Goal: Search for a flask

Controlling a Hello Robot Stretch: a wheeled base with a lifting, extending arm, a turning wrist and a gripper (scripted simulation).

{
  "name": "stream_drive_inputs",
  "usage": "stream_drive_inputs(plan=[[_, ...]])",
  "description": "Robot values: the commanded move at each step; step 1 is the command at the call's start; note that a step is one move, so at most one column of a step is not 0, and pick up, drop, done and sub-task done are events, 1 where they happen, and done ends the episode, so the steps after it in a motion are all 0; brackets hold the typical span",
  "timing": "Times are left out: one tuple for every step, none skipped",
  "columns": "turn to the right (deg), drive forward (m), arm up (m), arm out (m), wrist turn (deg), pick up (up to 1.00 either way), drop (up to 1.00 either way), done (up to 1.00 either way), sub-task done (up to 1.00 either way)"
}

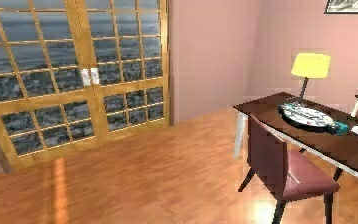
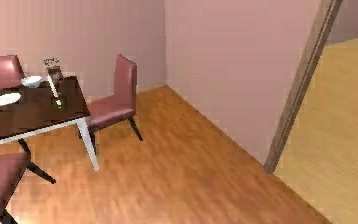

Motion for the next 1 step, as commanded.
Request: stream_drive_inputs(plan=[[45.0,0.00,0.00,0.00,0.0,0.00,0.00,0.00,0.00]])
